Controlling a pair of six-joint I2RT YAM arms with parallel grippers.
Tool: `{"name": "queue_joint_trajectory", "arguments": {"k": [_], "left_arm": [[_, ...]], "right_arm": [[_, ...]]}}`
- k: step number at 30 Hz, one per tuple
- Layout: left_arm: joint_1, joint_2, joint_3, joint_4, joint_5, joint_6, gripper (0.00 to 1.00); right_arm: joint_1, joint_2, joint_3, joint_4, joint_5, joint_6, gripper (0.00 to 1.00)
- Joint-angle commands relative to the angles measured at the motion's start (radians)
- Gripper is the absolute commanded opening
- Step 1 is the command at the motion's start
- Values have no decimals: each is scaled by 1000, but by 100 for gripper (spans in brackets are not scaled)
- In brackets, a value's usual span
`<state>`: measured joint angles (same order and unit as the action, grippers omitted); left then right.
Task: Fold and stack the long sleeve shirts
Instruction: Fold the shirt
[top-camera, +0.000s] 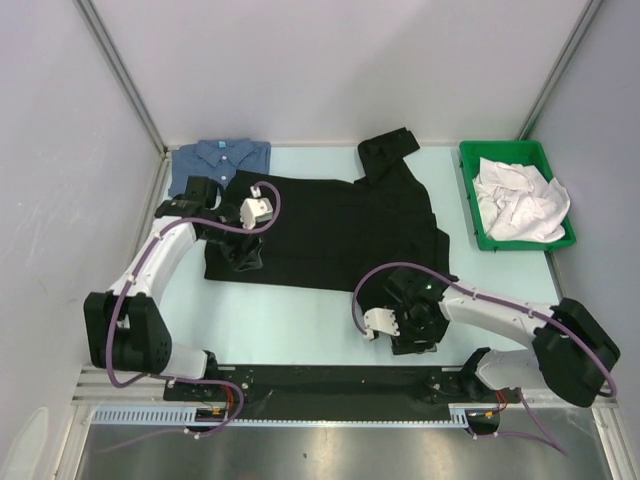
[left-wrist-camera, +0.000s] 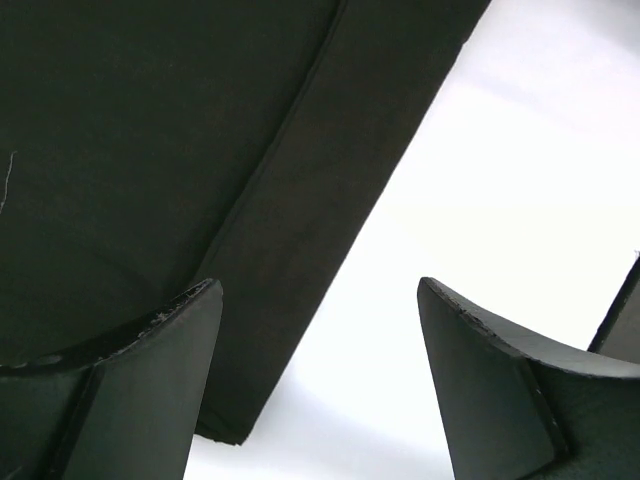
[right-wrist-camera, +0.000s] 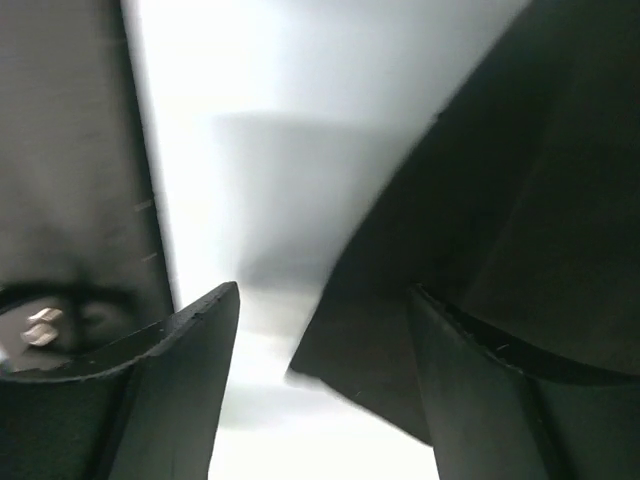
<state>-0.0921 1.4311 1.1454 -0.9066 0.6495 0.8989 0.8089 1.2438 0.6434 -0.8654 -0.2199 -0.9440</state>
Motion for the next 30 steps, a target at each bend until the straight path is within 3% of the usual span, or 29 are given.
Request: {"name": "queue_joint_trajectory", "arguments": {"k": [1,3,5,6,8,15,20,25,30], "left_arm": [[3,-78,-39,-17,29,6,85],[3,-95,-53,-15,36,5,84],[3,-101,-50,-14,47,-5,84],[3,-103,-49,-14,48,-12,85],[3,-100,-36,-18,55,-17,85],[3,-72,11,-71,68,32,85],[3,-22,80,-100,75,51,86],[3,21,148,-117,78,51,86],[3,77,209,-121,84,28,87]], "right_arm": [[10,69,-33,167,142,63,66],[13,104,-54,204,180,67,57],[26,134,-57,216,198,85,40],[27,138,-51,215,198,94,22],[33,138,-27,162,163,119,2],[38,-102,211,-194,-96,59,0],[-8,-77,353,-425,-301,-24,0],[-270,132,620,-487,-426,-122,0],[-450,523,1077,-636,-504,-148,0]]}}
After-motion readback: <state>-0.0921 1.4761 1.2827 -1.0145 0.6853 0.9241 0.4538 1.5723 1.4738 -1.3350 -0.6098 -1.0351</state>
